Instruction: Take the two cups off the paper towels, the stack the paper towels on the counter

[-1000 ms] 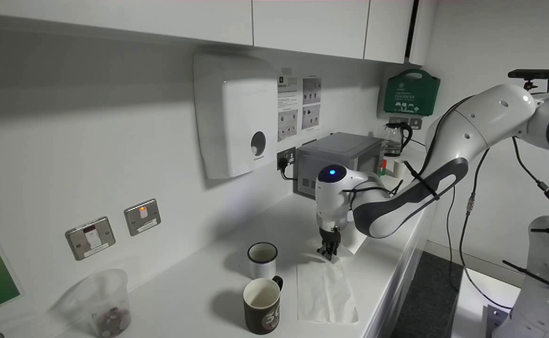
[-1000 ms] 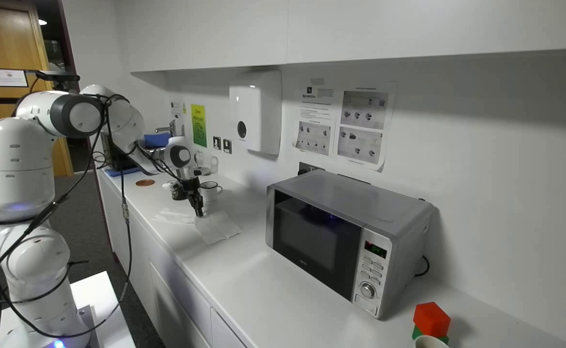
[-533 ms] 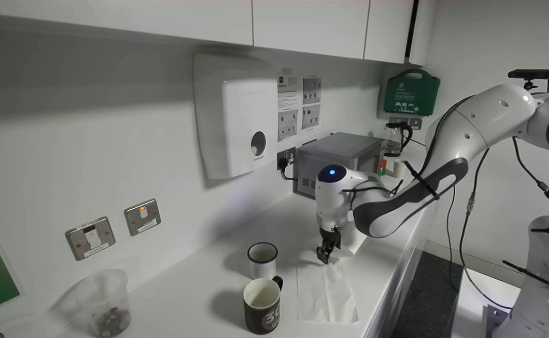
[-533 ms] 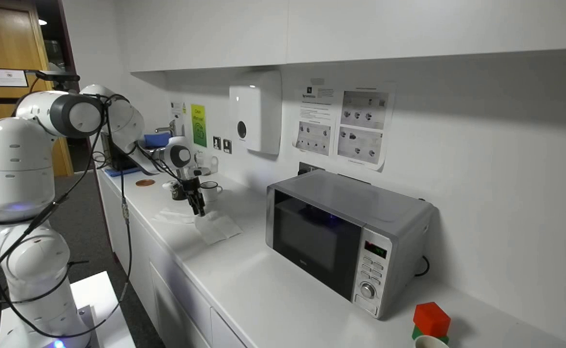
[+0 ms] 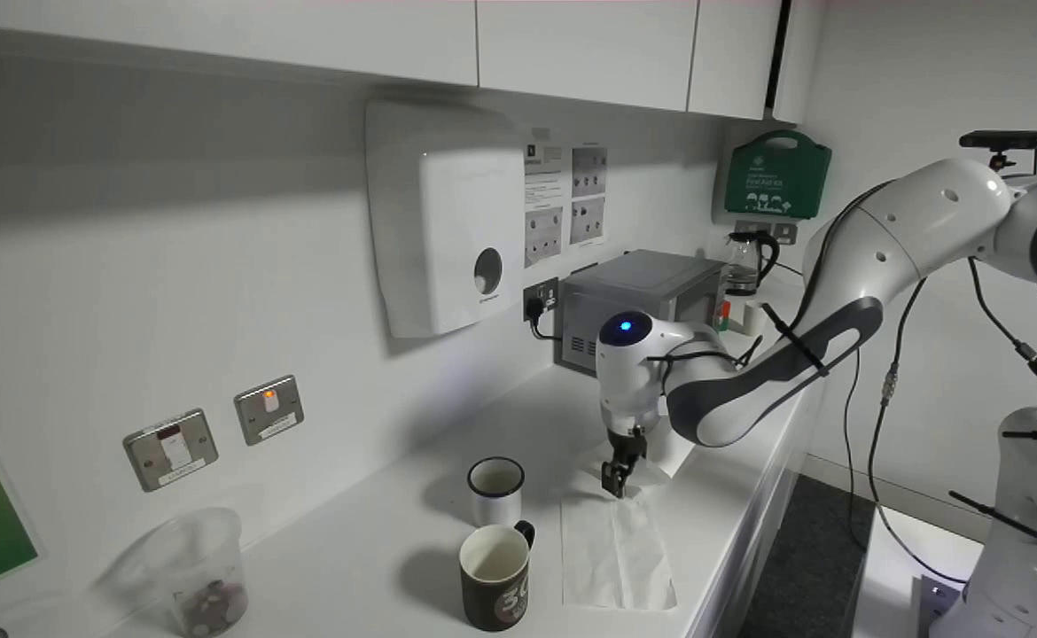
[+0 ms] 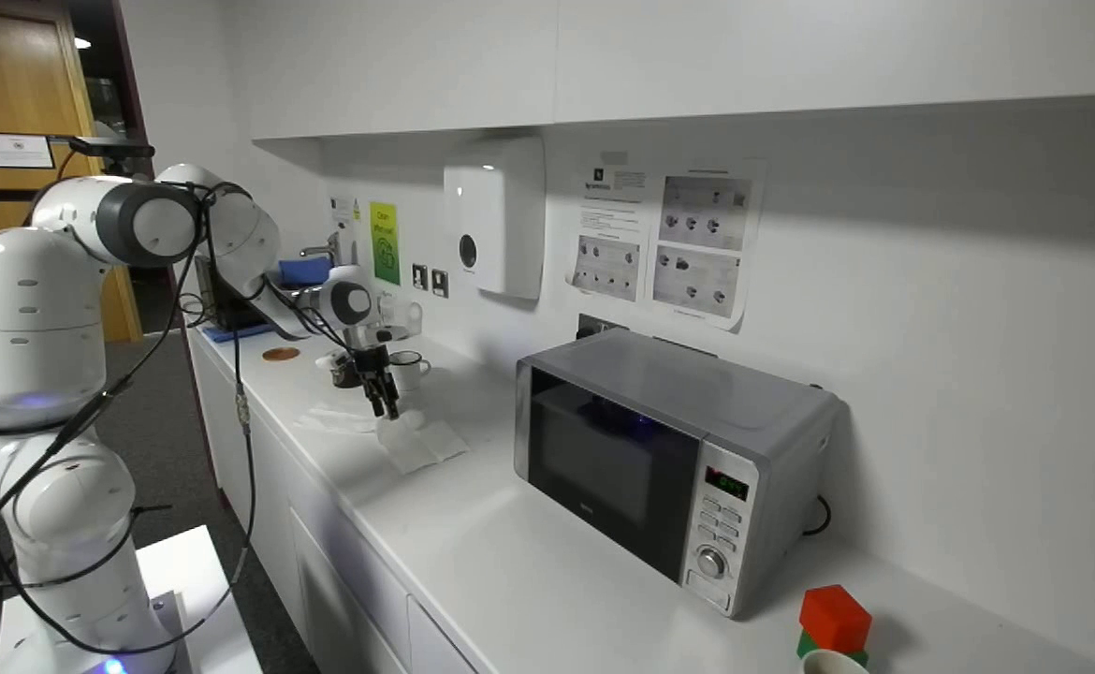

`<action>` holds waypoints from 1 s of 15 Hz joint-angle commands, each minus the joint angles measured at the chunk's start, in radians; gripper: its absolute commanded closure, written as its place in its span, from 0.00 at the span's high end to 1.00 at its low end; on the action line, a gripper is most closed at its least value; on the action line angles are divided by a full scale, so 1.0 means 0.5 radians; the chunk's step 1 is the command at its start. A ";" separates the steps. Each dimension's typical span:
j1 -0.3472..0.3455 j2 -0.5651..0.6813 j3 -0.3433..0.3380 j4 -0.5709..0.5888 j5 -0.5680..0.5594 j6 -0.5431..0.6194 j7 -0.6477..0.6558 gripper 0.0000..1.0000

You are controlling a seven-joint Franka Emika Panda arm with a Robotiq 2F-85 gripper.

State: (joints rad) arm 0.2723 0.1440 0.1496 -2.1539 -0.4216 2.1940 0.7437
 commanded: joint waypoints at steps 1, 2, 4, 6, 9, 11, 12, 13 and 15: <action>-0.010 -0.069 -0.008 -0.036 -0.058 -0.063 -0.005 1.00; -0.010 -0.069 -0.009 -0.037 -0.058 -0.064 -0.006 1.00; -0.011 -0.068 -0.012 -0.039 -0.063 -0.064 -0.005 1.00; -0.012 -0.068 -0.014 -0.044 -0.066 -0.063 -0.005 1.00; -0.015 -0.070 -0.022 -0.052 -0.071 -0.063 -0.004 1.00; -0.016 -0.070 -0.027 -0.057 -0.074 -0.064 -0.004 1.00; -0.016 -0.069 -0.029 -0.059 -0.073 -0.064 -0.005 1.00; -0.016 -0.069 -0.030 -0.060 -0.075 -0.064 -0.007 0.99; -0.015 -0.068 -0.030 -0.060 -0.075 -0.063 -0.007 0.75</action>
State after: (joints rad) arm 0.2709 0.1440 0.1330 -2.1630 -0.4329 2.1903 0.7436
